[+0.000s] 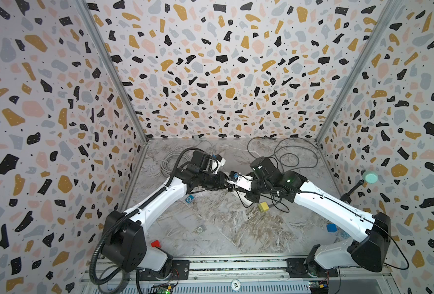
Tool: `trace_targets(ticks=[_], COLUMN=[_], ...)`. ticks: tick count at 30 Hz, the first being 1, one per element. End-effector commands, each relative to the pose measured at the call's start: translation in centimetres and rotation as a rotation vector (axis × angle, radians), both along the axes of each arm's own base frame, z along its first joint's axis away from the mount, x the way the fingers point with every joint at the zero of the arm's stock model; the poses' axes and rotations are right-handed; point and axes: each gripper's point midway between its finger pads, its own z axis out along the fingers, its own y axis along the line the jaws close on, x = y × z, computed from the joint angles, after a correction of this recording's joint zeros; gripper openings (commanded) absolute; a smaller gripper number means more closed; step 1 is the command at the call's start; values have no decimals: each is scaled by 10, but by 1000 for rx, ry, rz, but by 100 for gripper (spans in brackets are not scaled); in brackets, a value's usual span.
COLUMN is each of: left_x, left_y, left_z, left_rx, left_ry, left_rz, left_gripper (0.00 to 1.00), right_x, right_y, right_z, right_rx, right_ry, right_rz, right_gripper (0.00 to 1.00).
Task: Charge mp3
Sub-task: Insert the charging cable into the MP3 player.
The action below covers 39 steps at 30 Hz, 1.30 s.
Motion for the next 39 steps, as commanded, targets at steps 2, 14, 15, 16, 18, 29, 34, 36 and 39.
trace_targets(ticks=[2,14,15,16,18,29,34,36,39], left_x=[-6,-8,-9,-9,-10,-12,-13,-13,-12], left_y=[-21,-31,-33,-35,-36,-41,-42,-44,-48], left_z=[42,48,48,49,49,47,44,46,55], left_rx=[-106,-128,-128,-131,-131,-110,-84,-89,-118], left_ry=[-73,-60,-57,-57,-52,-43,-38,-40,-44], left_rz=[-75,-85,-90,-91,-89,-100,-103,-104,-102], left_gripper=[0,0,0,0,0,0,0,0,0], right_x=[-2,-2,-2,-1,-1,7,8,9,9], right_y=[10,18,19,20,22,31,32,33,34], right_z=[2,-13,-15,-16,-19,-23,-26,-27,-23], right_rx=[20,22,20,20,23,56,67,75,97], right_ry=[-5,29,34,37,41,69,82,83,77], right_rz=[26,47,50,49,49,48,51,44,43], right_gripper=[0,0,0,0,0,0,0,0,0])
